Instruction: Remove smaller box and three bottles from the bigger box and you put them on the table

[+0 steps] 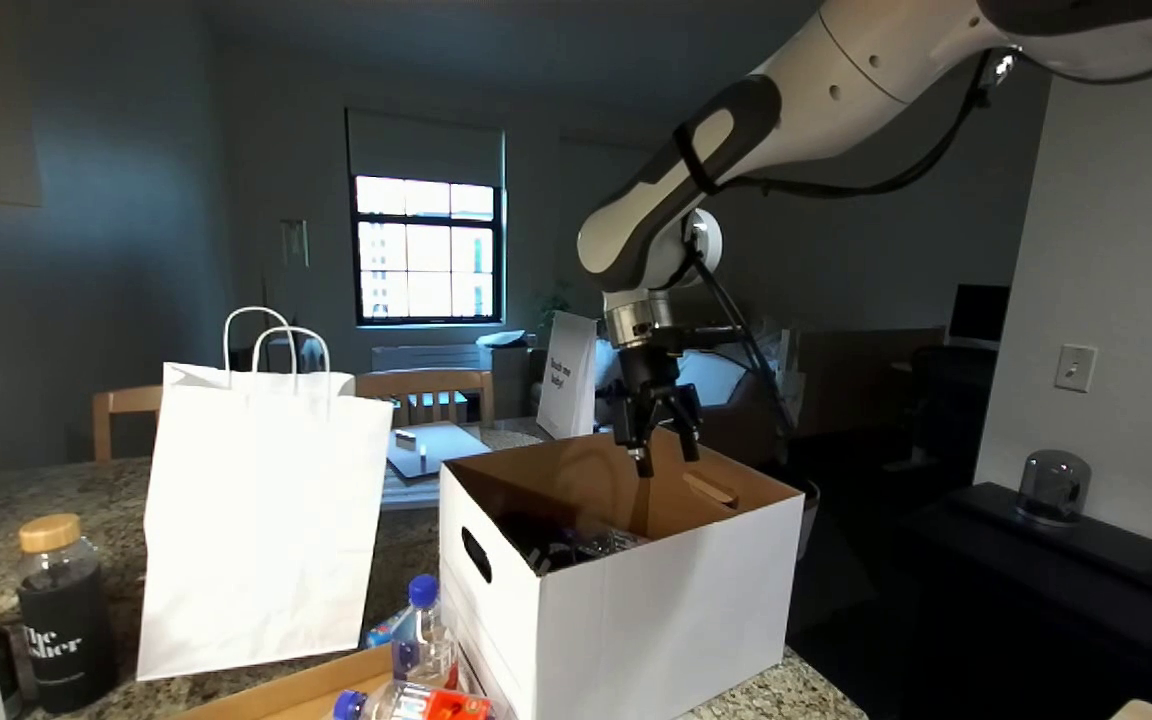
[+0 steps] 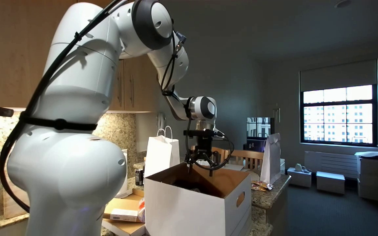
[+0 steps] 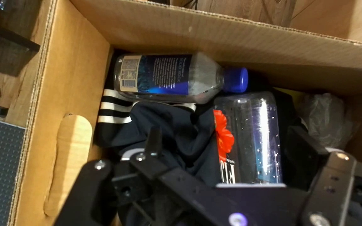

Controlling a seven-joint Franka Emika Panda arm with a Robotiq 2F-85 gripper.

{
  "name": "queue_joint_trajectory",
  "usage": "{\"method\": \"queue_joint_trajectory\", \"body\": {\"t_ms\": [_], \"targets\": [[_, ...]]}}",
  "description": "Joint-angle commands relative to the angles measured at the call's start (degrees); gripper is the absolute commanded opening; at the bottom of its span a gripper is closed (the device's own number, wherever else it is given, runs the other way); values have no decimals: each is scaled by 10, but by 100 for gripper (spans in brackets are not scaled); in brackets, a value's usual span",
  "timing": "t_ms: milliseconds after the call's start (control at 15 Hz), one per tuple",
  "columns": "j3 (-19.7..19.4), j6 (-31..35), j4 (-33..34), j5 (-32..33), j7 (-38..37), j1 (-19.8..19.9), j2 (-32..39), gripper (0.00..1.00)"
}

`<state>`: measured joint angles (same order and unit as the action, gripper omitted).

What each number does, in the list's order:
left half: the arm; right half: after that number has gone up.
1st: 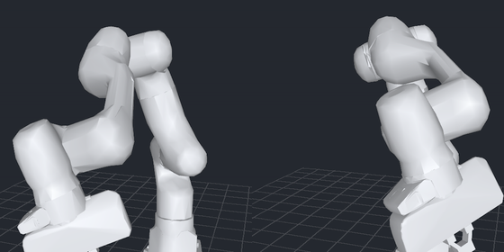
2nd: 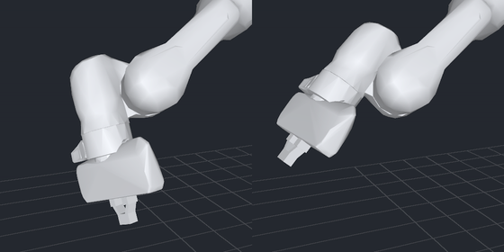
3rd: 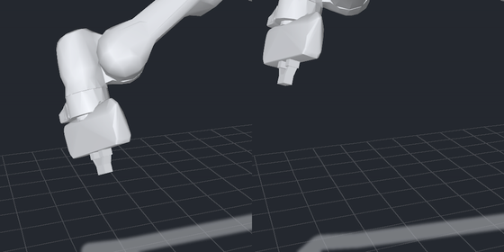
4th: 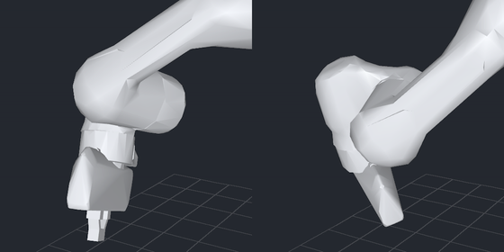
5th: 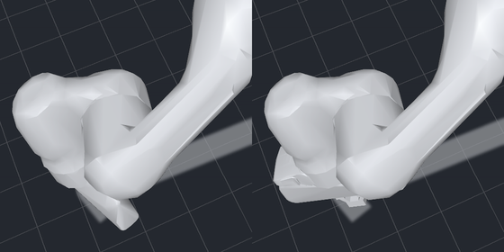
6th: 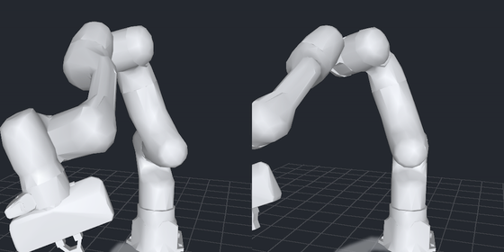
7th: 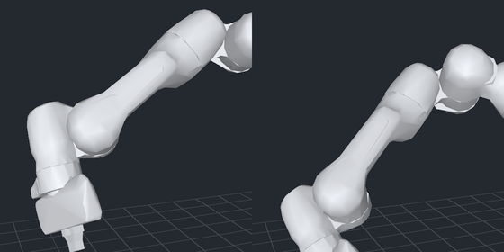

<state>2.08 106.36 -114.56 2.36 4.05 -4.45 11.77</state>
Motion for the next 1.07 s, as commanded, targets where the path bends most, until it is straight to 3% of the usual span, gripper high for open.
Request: {"method": "queue_joint_trajectory", "body": {"t_ms": [0, 333, 533, 733, 1000], "targets": [[8, 5, 1, -2, -9, 1, 3, 100], [25, 8, 22, 11, -27, -21, 51, 100], [28, 52, 50, 20, -52, -36, 82, 100], [20, 60, 116, 68, -77, -57, 134, 100], [5, -64, 218, 130, -119, -86, 224, 100]]}}
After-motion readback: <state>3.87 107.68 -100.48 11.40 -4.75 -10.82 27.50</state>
